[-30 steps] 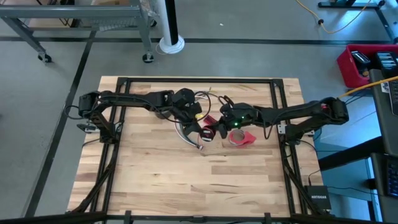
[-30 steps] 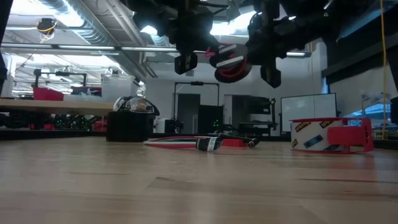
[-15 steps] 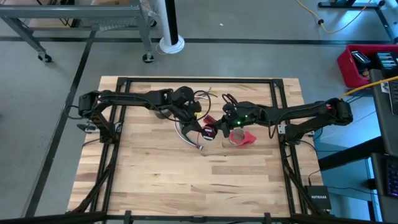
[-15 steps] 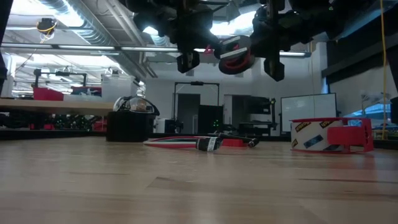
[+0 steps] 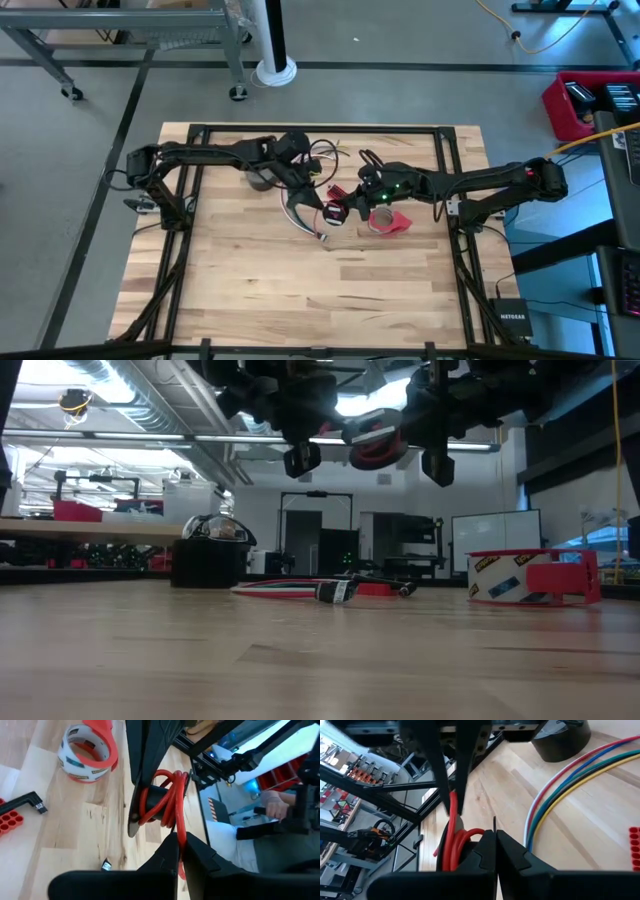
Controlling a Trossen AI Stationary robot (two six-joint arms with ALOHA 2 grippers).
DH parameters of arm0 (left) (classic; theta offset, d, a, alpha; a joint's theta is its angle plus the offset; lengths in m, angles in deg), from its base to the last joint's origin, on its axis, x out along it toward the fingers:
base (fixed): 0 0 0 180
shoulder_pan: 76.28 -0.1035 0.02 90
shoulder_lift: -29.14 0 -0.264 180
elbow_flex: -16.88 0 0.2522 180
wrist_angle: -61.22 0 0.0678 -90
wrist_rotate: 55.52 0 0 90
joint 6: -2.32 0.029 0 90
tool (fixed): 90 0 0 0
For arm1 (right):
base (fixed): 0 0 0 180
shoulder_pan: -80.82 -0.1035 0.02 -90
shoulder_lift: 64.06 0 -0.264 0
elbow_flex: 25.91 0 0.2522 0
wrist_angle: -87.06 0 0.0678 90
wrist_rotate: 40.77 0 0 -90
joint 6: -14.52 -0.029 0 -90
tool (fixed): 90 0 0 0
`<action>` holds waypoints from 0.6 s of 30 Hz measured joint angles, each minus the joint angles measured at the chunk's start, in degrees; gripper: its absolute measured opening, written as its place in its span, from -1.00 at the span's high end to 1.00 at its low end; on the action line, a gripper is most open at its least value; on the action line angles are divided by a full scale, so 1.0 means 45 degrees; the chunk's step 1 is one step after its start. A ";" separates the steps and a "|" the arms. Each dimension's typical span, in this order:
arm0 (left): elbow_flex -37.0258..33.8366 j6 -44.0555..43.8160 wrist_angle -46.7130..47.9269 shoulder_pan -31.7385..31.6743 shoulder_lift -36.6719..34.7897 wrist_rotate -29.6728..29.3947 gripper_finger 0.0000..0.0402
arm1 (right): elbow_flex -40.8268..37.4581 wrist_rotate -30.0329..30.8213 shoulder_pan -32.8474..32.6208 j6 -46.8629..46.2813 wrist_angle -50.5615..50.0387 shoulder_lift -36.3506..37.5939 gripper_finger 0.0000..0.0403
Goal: Coil cords
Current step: Coil the red wire onto the spool
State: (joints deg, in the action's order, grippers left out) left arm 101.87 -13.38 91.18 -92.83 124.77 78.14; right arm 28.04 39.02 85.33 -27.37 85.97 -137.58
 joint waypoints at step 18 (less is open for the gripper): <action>-0.0005 0.3528 0.0936 0.0103 0.0010 0.0184 0.99 | 0.0010 -0.0113 -0.0010 0.0043 0.1100 0.0000 1.00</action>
State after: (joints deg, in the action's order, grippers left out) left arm 101.84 2.49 95.39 -92.37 124.82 78.97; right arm 28.08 38.51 85.29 -27.18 90.92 -137.58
